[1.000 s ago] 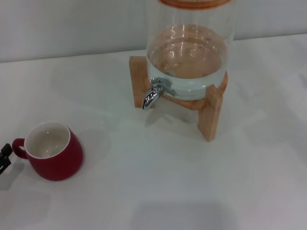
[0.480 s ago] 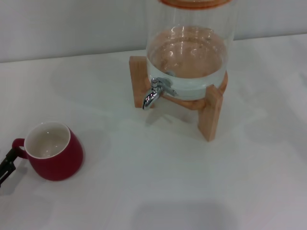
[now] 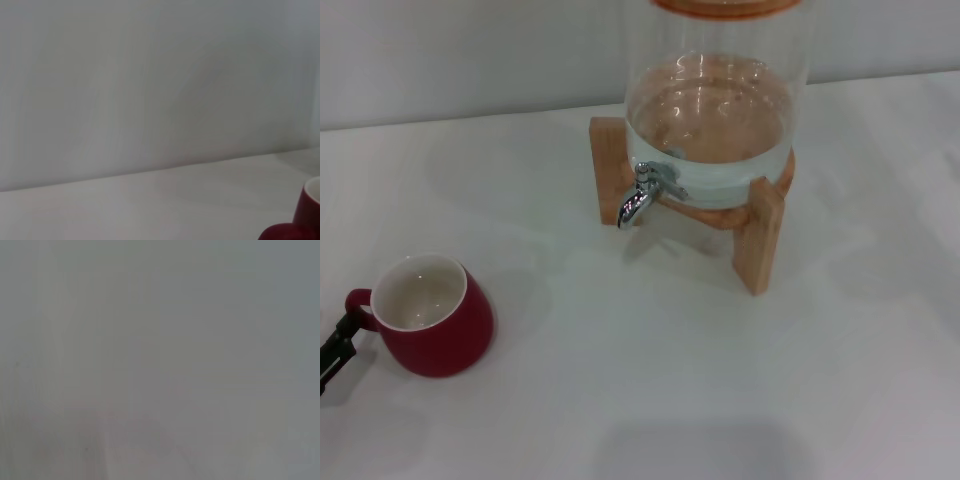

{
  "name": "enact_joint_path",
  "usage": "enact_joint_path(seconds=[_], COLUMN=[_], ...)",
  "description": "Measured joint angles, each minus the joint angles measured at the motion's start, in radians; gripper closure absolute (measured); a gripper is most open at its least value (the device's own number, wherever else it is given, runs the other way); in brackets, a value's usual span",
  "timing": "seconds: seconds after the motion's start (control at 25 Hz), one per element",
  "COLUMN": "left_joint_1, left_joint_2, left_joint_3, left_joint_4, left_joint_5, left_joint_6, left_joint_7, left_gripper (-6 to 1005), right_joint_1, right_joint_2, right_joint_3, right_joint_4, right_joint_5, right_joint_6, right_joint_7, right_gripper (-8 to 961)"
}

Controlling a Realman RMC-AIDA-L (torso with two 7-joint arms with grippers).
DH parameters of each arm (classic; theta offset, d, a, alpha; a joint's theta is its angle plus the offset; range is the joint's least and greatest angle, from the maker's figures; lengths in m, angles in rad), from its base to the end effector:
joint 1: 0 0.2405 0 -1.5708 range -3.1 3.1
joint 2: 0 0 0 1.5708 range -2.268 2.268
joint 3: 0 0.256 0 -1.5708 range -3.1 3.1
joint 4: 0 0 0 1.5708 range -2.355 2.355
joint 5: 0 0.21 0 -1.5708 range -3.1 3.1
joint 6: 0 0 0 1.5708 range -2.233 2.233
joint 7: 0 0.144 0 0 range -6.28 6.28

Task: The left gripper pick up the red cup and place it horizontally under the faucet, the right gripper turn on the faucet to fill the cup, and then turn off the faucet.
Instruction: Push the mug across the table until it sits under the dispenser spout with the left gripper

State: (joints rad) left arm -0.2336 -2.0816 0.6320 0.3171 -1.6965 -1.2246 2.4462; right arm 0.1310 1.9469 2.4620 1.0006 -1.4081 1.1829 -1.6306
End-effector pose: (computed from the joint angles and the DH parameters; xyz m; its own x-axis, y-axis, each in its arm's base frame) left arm -0.3826 0.2613 -0.0034 0.7414 0.2202 0.6340 0.6563 -0.4353 -0.6162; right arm 0.3546 0.2984 0.1933 0.6510 -0.1137 -0.7505 -0.7442 -0.2905 -0.6015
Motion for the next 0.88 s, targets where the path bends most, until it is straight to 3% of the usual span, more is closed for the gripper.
enact_joint_path(seconds=[0.88], left_joint_1=[-0.057], left_joint_2=[0.001], left_joint_3=[0.025], left_joint_4=[-0.012], left_joint_5=[0.0], left_joint_6=[0.056], left_joint_7=[-0.003], left_gripper=[280], right_joint_1=[0.001], right_joint_2=[0.0], right_joint_3=[0.0], right_joint_4=[0.001], right_joint_5=[0.0], right_joint_6=[-0.002], right_joint_7=[0.0], right_gripper=[234])
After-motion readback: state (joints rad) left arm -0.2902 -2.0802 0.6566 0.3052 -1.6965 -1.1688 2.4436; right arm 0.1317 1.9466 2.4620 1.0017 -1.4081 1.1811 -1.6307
